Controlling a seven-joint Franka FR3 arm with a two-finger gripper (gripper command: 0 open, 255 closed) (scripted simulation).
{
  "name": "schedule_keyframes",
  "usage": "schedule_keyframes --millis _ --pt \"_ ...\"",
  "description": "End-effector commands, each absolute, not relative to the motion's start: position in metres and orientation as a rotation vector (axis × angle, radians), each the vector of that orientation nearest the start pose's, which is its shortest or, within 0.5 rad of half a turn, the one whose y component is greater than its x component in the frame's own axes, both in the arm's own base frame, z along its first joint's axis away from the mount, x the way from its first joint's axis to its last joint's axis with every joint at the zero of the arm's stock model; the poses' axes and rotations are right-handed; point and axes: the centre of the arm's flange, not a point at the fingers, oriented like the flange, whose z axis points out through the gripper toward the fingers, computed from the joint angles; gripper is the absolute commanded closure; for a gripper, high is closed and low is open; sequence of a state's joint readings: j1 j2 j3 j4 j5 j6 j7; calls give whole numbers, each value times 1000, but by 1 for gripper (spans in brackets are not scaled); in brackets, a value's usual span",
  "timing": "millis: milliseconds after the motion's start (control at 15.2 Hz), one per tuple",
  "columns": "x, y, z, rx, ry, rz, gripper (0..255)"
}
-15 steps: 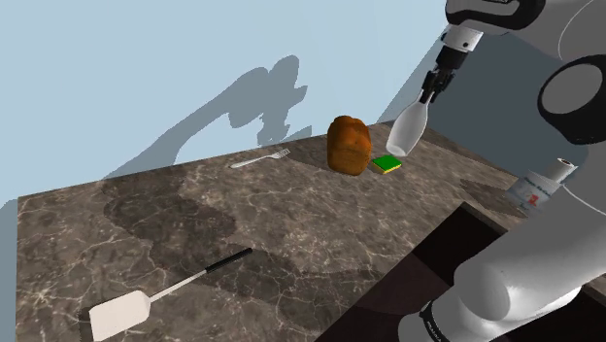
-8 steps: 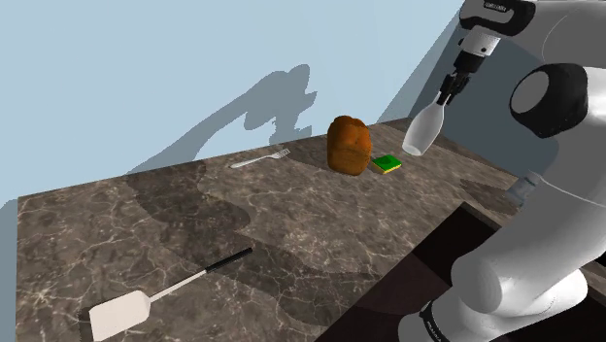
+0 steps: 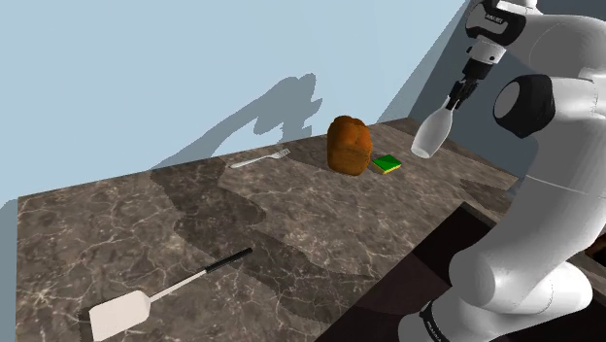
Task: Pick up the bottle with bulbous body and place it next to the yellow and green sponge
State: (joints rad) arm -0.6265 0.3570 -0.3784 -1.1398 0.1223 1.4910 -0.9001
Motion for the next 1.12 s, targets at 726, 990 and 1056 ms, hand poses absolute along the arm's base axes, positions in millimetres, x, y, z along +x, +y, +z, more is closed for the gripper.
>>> schedule_keyframes --millis 726,990,1056 --pt "401 -510 548 -3159 111 -7 255" --pt "401 -510 548 -3159 111 -7 255" --pt "401 -510 548 -3159 111 -7 255"
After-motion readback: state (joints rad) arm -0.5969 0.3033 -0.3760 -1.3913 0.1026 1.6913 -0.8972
